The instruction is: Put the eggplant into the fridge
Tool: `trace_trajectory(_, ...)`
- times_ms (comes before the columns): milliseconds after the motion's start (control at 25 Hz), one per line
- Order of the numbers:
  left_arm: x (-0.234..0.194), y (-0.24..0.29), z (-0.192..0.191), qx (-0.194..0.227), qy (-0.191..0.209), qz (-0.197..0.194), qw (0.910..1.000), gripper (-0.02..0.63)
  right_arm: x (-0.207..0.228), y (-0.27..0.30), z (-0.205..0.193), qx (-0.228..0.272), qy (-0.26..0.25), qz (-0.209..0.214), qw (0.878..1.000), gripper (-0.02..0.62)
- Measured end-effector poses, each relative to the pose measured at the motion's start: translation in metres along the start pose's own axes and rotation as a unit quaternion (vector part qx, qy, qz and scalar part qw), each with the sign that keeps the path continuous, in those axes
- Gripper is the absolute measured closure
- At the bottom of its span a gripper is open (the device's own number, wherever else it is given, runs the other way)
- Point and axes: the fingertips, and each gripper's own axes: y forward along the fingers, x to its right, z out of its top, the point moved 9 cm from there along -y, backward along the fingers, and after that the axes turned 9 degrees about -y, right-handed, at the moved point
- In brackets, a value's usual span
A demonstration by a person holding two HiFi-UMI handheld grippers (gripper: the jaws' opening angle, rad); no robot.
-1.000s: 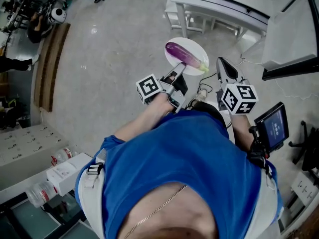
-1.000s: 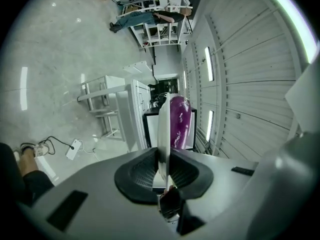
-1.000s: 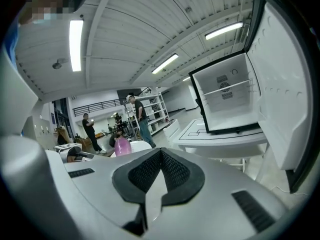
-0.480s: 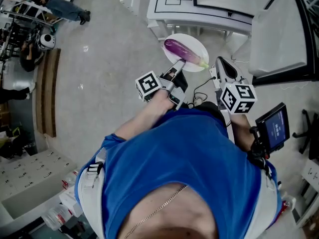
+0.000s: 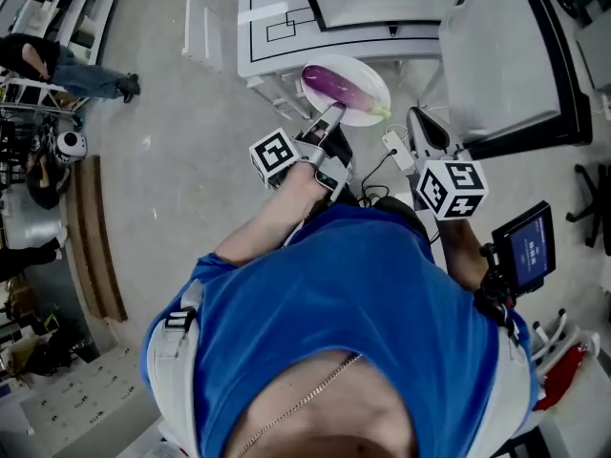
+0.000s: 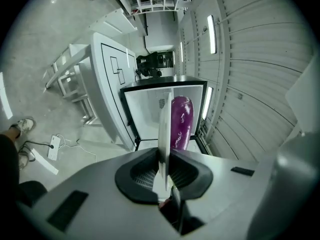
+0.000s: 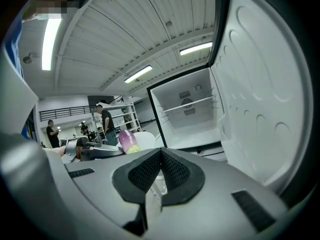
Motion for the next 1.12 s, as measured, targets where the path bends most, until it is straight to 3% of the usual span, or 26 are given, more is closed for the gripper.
trace_trajectory(200, 0.007, 0.047, 0.041, -0.033, 0.006, 0.009, 0.9994, 0.555, 0.013, 0.035, 0.007, 0.002, 0.012, -0.033, 0.999, 0.594)
trace_trajectory(440, 0.024, 0.097, 0.062, -0.060, 0.016, 0.003, 0.9980, 0.555, 0.028, 0.045, 0.020, 0.009, 0.015, -0.068, 0.998, 0.594)
trace_trajectory(800, 0.058, 0.156, 0.085, -0.076, 0.025, -0.025, 0.9965, 0.555, 0.031, 0.059, 0.031, 0.014, 0.013, -0.093, 0.995, 0.594)
trace_trajectory(1120, 0.084, 0.198, 0.105, -0.061, 0.028, -0.048, 0.9966, 0.555, 0.031, 0.063, 0.041, 0.018, 0.005, -0.104, 0.994, 0.594)
